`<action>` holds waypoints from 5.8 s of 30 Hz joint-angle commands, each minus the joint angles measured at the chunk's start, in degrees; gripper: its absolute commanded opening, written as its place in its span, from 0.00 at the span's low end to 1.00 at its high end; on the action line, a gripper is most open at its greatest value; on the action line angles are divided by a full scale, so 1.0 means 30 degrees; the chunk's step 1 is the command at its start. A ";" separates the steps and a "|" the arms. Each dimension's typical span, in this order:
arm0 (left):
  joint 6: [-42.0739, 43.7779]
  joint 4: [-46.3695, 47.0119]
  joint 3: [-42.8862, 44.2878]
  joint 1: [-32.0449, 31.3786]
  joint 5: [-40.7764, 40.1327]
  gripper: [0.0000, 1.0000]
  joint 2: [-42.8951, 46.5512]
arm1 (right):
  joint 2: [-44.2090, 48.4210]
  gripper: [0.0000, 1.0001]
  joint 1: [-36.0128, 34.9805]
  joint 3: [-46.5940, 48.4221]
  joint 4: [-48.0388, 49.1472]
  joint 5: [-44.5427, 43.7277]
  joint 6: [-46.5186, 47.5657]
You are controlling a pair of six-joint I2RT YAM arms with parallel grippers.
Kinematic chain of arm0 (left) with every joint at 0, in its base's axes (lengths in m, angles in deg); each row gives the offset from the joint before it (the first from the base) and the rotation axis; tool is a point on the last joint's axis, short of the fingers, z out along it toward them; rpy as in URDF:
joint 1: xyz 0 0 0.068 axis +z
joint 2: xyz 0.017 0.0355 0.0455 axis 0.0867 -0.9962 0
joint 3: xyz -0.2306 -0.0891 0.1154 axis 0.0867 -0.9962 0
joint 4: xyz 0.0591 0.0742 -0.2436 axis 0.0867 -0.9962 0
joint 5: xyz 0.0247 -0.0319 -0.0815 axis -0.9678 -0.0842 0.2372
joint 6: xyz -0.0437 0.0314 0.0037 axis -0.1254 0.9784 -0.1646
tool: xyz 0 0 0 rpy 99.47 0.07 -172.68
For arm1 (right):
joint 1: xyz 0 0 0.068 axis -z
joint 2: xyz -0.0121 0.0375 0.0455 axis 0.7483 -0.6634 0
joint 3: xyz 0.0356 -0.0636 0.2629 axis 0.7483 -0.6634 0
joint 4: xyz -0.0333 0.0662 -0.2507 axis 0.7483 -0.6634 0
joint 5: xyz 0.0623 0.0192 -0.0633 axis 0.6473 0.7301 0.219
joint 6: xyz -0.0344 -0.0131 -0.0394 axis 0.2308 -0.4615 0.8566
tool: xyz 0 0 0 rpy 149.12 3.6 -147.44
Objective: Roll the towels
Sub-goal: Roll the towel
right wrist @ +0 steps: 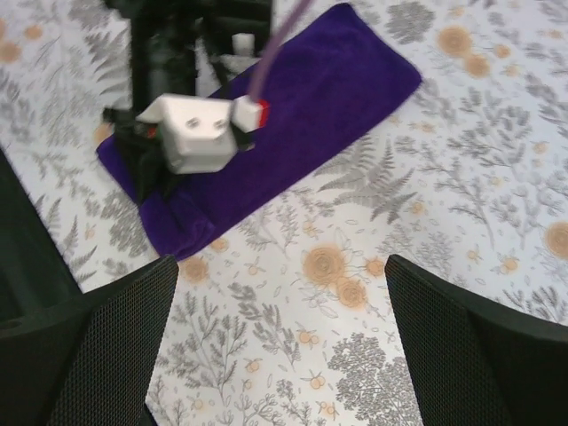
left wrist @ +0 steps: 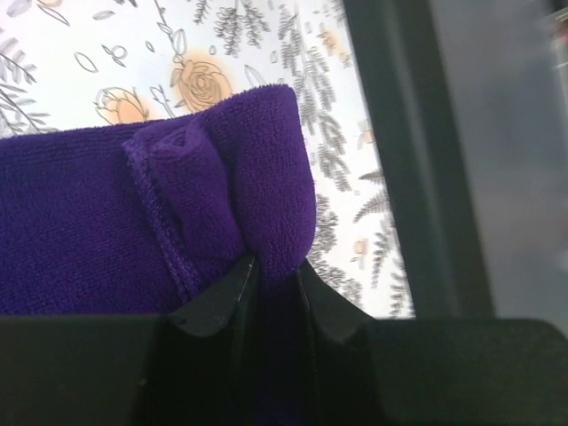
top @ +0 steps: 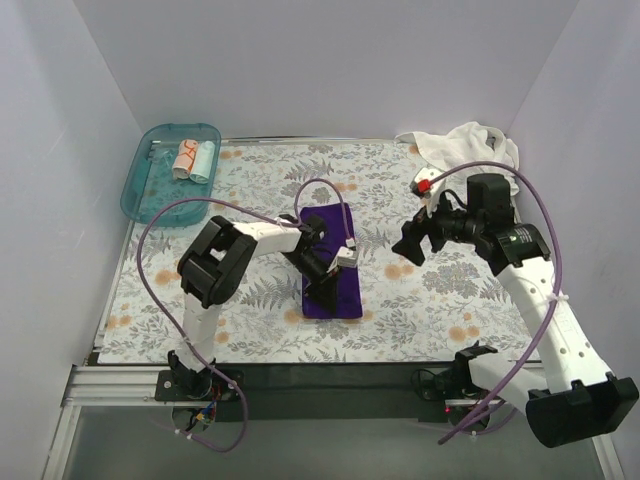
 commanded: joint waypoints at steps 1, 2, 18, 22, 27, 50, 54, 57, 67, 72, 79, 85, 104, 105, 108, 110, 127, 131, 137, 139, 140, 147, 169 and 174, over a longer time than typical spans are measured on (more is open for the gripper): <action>0.1609 -0.4576 0.0268 0.0358 0.0313 0.15 -0.2797 | 0.0585 0.88 -0.1125 -0.1167 -0.1725 0.1768 0.2470; 0.1931 -0.4904 0.0852 0.0475 0.0431 0.15 -0.3211 | 0.0644 0.86 -0.1853 -0.2158 -0.1725 0.1244 0.2880; 0.3573 -0.6869 0.2702 0.1530 0.1222 0.17 -0.6230 | -0.4187 0.71 -1.1197 -0.5709 0.5150 -0.0957 0.1659; 0.3926 -0.7192 0.2937 0.1618 0.1602 0.18 -0.6525 | -0.4569 0.74 -1.2871 -0.6385 0.7089 -0.1660 0.1360; 0.4832 -0.7865 0.3230 0.1764 0.2102 0.18 -0.6993 | -0.5420 0.74 -1.3081 -0.7380 0.9195 -0.3359 0.1595; 0.2552 -0.5028 0.1508 0.4926 0.2306 0.47 -0.2546 | -0.9313 0.01 -1.2351 -0.7212 0.8885 0.0562 0.3263; 0.1613 -0.3942 0.0654 0.7474 0.2161 0.50 0.0380 | -1.0513 0.01 -1.1384 -0.6067 0.7596 0.1968 0.3294; 0.0999 -0.3445 0.0156 1.0051 0.2015 0.50 0.2780 | -1.1859 0.01 -1.0915 -0.4398 0.6132 0.2993 0.3295; 0.3249 0.4171 -1.0583 0.9097 -0.6323 0.64 1.8506 | -1.8128 0.01 -0.8805 0.1138 0.0505 0.7535 0.2915; 0.3664 0.7477 -1.4137 0.2891 -0.9551 0.71 2.3147 | -1.9888 0.01 -0.8541 0.2078 -0.0639 0.8269 0.2972; 0.4131 1.1491 -1.5987 -0.2246 -1.2307 0.73 2.3154 | -2.2264 0.01 -0.7868 0.3076 -0.2369 0.9909 0.3294; 0.4571 1.5561 -1.7218 -0.3917 -1.4126 0.70 2.0988 | -2.3026 0.01 -0.7779 0.3545 -0.2780 1.0379 0.3353; 0.1441 1.1473 -1.5053 -0.4446 -1.3046 0.07 1.3926 | -2.2007 0.46 -0.6404 0.4891 -0.3220 0.8102 0.2388; 0.1204 1.1295 -1.4848 -0.4156 -1.2841 0.06 1.3721 | -2.1654 0.52 -0.6228 0.4922 -0.3220 0.7775 0.2328; 0.0969 0.9806 -1.3911 -0.3220 -1.0940 0.03 1.2901 | -1.9955 0.71 -0.5089 0.4572 -0.3132 0.6661 0.2240; 0.1171 0.8779 -1.2803 -0.2778 -0.9393 0.04 1.1851 | -1.8554 0.82 -0.4646 0.4134 -0.3074 0.5756 0.2239; 0.6034 -0.5256 -0.0409 0.4020 -0.1386 0.16 -0.2415 | -0.7506 0.89 -0.4520 -0.2197 0.1610 0.0949 0.2033; 0.6591 -0.6136 0.0940 0.4343 -0.1470 0.18 -0.4003 | -0.7177 0.88 -0.6778 -0.2197 0.2842 -0.1391 0.2327; 0.6680 -0.6811 0.2379 0.4402 -0.1912 0.23 -0.5556 | -0.7529 0.88 -1.1463 -0.3659 0.6473 -0.5251 0.3906; 0.6797 -0.6987 0.2790 0.4431 -0.1999 0.23 -0.5821 | -0.7849 0.88 -1.3223 -0.4450 0.7933 -0.6983 0.4667; 0.6797 -0.7017 0.2878 0.4431 -0.1999 0.23 -0.5938 | -0.7996 0.88 -1.3634 -0.4743 0.8493 -0.7516 0.4845; 0.6856 -0.7192 0.3201 0.4490 -0.2117 0.24 -0.6262 | -0.9577 0.88 -1.7325 -0.6972 1.4000 -1.3932 0.7043; 0.7150 -0.7019 0.2383 0.4753 -0.2088 0.45 -0.3455 | -1.0984 0.01 -1.4167 -0.4606 0.9358 -0.5857 0.5434; 0.6421 -0.5414 0.1854 0.6444 -0.1853 0.55 -0.0762 | -1.1221 0.01 -1.3114 -0.2991 0.6515 -0.2488 0.4965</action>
